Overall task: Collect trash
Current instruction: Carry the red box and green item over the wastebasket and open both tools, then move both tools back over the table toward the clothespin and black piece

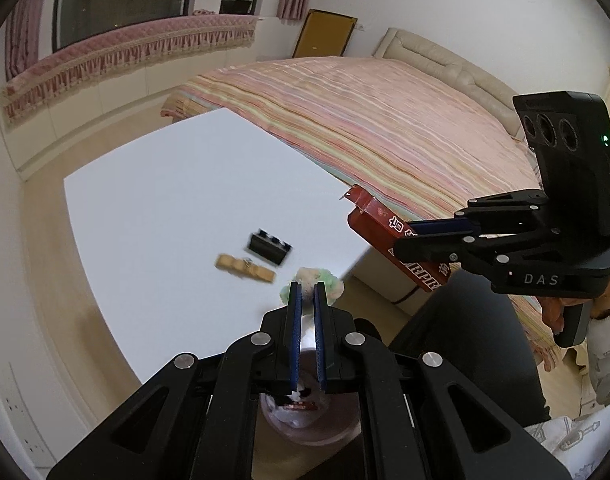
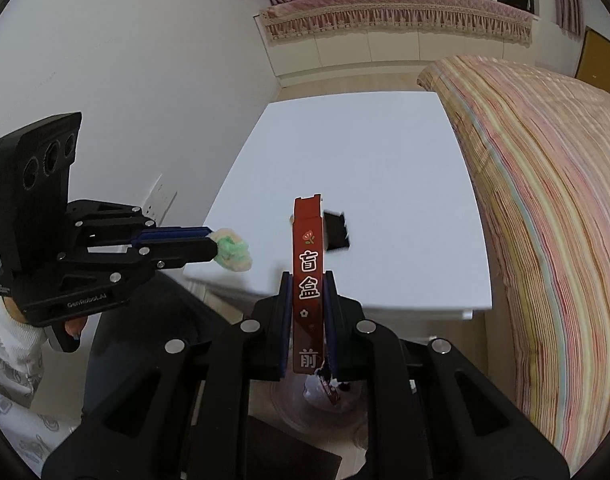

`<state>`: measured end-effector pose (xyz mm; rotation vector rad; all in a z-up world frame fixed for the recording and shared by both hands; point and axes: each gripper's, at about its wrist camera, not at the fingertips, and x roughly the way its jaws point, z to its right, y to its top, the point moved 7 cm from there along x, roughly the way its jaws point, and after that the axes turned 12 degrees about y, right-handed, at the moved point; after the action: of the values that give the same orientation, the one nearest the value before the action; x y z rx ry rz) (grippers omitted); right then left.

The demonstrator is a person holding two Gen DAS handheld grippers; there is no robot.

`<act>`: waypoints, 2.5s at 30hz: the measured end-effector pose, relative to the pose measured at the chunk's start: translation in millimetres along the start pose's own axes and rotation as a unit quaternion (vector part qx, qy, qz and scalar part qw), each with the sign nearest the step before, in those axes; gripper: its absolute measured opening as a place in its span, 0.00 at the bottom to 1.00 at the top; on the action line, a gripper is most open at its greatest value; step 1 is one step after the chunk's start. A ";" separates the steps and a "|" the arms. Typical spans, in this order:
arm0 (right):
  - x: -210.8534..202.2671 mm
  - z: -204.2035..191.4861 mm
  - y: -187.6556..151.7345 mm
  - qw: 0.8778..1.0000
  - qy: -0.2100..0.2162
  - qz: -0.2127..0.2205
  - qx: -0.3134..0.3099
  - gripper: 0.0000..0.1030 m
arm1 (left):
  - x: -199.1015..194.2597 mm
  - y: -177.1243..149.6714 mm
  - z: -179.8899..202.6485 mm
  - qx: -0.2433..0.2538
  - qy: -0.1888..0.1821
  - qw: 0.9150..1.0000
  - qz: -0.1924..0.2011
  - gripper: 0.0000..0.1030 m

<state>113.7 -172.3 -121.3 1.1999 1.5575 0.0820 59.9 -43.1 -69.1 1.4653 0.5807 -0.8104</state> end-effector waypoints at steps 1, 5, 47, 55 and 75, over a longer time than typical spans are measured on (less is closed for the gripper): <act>-1.4 -2.4 -3.8 1.000 0.000 -0.001 0.000 0.13 | -1.8 -4.6 3.2 0.000 -0.001 1.000 -0.001 0.05; -4.7 -7.4 -23.0 1.000 0.003 -0.006 0.004 0.13 | -9.7 -20.2 12.9 0.000 -0.004 1.000 -0.005 0.05; 0.9 2.6 -80.3 0.998 -0.017 -0.025 0.047 0.92 | -10.4 -66.8 24.5 -0.005 0.038 0.999 -0.016 0.92; 2.5 1.2 -81.1 0.999 -0.013 -0.027 0.044 0.94 | -14.9 -63.7 14.5 -0.015 0.056 0.998 -0.008 0.93; 2.1 4.8 -59.4 0.999 -0.023 -0.021 0.031 0.94 | -18.8 -56.0 3.7 -0.012 0.059 0.998 -0.002 0.93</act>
<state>80.2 -201.9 -160.8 1.2085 1.5532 -0.0220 4.4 -40.5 -89.7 1.4983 0.6802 -0.7207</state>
